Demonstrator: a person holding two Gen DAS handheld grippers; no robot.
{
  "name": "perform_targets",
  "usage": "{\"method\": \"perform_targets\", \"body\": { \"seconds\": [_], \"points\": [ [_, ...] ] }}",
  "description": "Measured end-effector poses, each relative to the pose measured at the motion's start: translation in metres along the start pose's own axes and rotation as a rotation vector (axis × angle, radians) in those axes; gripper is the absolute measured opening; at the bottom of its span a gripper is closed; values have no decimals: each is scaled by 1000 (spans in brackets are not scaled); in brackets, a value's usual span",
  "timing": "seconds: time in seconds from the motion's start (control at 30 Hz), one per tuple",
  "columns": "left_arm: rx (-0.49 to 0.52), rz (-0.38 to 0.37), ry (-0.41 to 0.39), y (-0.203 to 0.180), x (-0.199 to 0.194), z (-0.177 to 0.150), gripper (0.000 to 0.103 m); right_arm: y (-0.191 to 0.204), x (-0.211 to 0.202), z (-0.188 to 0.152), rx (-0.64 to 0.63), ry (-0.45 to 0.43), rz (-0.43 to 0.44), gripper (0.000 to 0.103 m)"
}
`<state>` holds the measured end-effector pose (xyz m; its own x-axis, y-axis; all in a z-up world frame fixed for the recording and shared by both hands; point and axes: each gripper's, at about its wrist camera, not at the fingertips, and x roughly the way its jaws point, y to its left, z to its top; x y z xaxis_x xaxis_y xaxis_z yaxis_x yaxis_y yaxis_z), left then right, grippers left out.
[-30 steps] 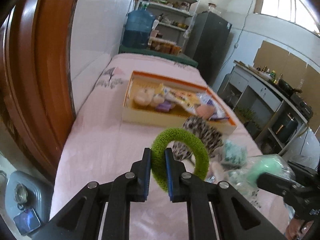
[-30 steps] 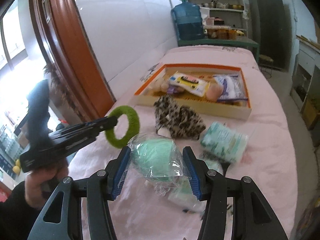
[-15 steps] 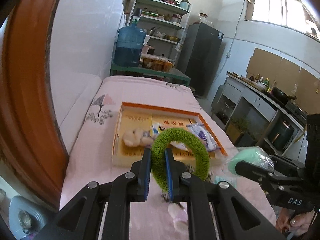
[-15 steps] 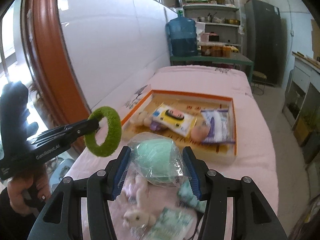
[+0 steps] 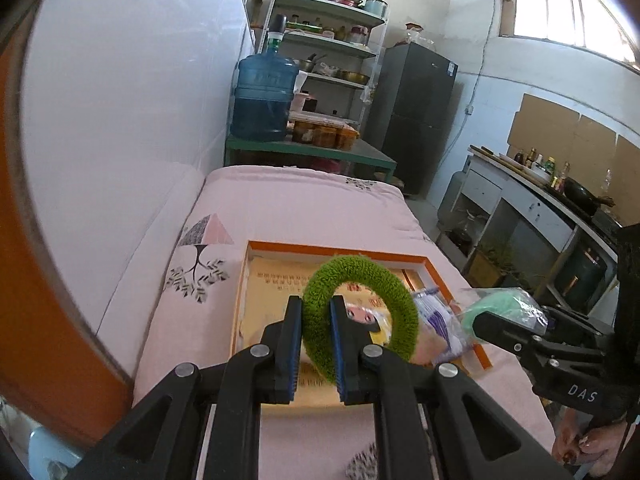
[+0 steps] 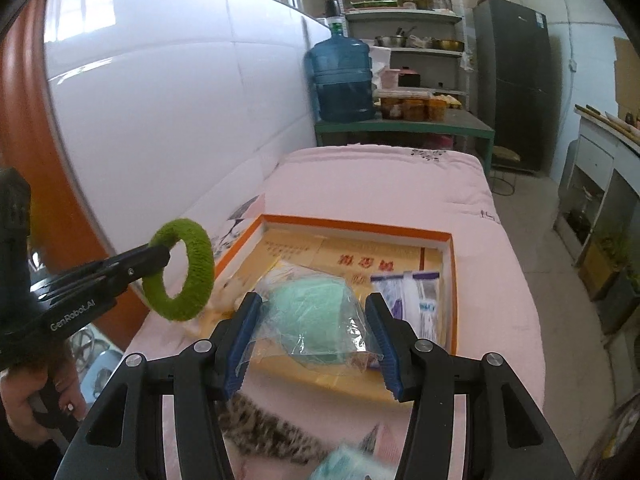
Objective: Organize soft objects
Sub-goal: 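Carry the green ring and the mint sponge with both grippers over the box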
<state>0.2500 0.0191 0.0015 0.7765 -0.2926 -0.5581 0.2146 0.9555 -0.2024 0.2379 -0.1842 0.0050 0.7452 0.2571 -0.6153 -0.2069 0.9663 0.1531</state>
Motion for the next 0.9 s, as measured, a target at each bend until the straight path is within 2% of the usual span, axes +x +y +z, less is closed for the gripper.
{"method": "perform_targets", "body": {
  "seconds": [0.43, 0.9],
  "points": [
    [-37, 44, 63, 15, 71, 26, 14, -33, 70, 34, 47, 46, -22, 55],
    [-50, 91, 148, 31, 126, 31, 14, -32, 124, 40, 17, 118, -34, 55]
  ]
}}
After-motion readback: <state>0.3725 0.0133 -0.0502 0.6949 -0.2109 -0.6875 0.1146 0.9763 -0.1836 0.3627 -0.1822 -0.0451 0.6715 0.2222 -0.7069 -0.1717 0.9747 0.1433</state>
